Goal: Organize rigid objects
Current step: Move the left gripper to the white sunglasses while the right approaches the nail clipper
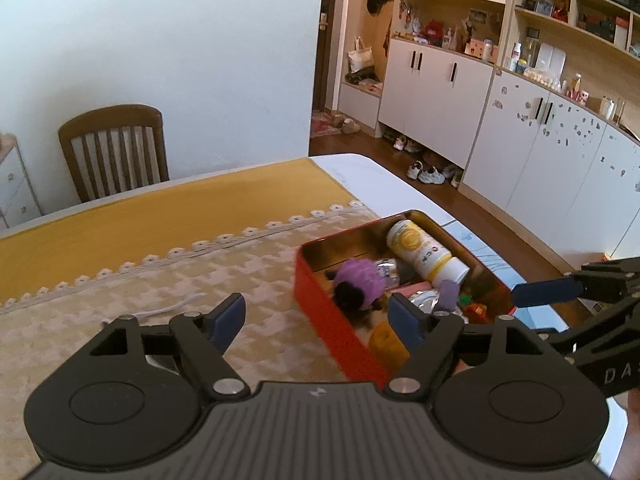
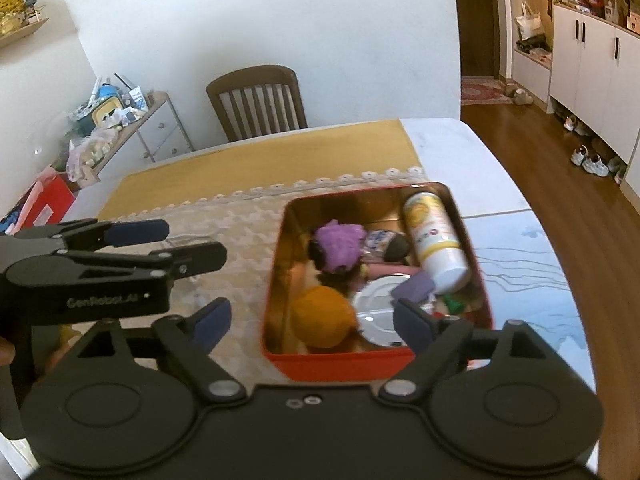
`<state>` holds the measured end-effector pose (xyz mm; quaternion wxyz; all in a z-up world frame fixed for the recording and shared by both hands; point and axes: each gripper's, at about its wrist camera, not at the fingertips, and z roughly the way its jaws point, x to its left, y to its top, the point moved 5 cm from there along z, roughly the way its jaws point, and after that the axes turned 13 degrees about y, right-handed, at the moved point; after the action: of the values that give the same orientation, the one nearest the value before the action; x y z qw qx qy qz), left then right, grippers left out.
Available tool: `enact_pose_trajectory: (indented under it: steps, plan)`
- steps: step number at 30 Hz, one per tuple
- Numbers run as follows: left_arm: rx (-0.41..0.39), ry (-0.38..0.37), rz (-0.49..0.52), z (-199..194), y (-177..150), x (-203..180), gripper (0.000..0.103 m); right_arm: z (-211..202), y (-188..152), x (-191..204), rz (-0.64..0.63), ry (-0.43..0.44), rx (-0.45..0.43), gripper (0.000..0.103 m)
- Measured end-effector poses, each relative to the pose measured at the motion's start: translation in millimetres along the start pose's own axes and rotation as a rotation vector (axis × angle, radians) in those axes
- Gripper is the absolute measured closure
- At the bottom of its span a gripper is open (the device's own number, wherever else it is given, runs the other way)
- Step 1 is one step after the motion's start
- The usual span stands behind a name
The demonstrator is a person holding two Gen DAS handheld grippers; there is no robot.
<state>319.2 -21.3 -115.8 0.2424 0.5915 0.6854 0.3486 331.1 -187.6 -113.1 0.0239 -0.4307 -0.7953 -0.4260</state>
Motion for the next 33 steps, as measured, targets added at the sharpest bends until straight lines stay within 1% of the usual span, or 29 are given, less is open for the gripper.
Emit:
enact_pose_trajectory:
  steps: [3,6,9,16,22,24,28,33]
  plan:
    - [-0.017,0.009,0.011,-5.5,-6.3,14.4,0.021,5.2,-0.8,14.8,-0.014,0.006,-0.009,0.007]
    - [-0.032,0.028,0.028,-9.3,-14.0,28.6,0.02,11.4,-1.7,29.7,-0.038,0.002,-0.028,0.0]
    - [-0.031,0.035,0.024,-10.7,-22.1,43.9,0.02,19.4,-3.5,43.8,-0.063,-0.006,-0.027,0.0]
    - [-0.009,0.069,0.01,-1.8,-38.7,84.8,0.02,50.1,-11.3,68.5,-0.082,-0.005,0.016,0.0]
    - [0.03,0.102,-0.063,19.2,-43.7,126.4,0.02,78.9,-19.6,90.9,-0.148,0.001,0.066,0.0]
    - [0.041,0.112,-0.066,27.2,-45.4,135.4,0.02,90.4,-21.4,97.0,-0.16,0.01,0.088,0.001]
    - [0.036,0.141,-0.043,44.1,-48.7,151.3,0.02,109.9,-24.9,103.8,-0.182,0.009,0.124,0.005]
    - [0.054,0.164,-0.015,70.6,-54.1,166.7,0.02,131.9,-25.9,107.1,-0.214,-0.009,0.158,0.015]
